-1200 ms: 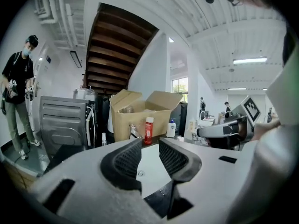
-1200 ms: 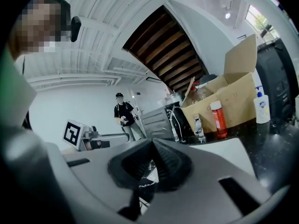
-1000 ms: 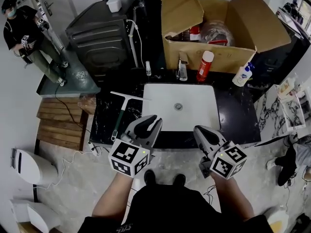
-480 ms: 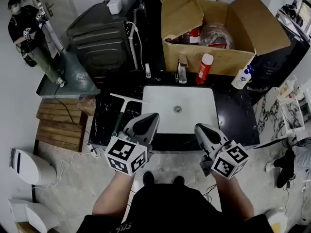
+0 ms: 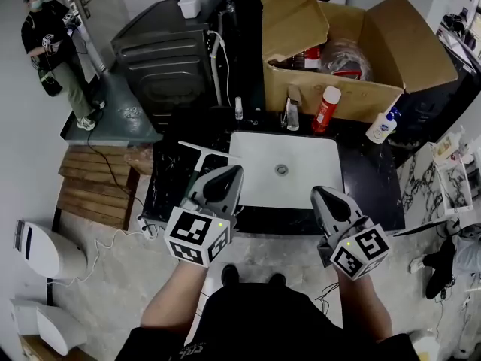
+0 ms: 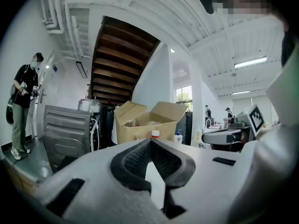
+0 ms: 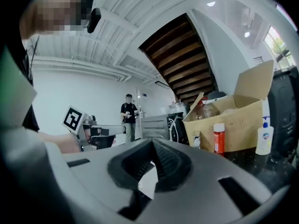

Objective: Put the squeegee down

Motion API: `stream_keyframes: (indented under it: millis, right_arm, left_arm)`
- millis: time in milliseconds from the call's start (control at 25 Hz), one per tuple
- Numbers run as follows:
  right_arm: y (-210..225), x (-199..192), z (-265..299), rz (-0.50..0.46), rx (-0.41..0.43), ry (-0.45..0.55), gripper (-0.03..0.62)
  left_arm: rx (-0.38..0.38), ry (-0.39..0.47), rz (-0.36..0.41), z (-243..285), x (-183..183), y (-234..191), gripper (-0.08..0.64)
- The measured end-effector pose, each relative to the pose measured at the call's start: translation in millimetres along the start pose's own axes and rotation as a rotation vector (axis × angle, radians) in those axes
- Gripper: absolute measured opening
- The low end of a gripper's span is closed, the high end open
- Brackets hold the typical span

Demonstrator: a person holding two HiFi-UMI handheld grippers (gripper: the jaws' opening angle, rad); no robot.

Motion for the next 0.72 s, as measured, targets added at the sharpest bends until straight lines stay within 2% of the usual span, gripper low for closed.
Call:
stream_keyframes:
  millis: [720]
  right_arm:
    - [-12,-3,-4,0.011,-0.015,0.017,0.003]
  left_arm:
    - [-0.057,-0.013,-0.023,-6,-8,5,0.008]
Point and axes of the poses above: the fingertips, and each gripper's own axes: z forward along the fingers, y to its right, x out of its top, the point moved 7 cm from there along -z, backward along the fingers, and after that the axes turned 13 degrees about z, right-handed, at the moved point
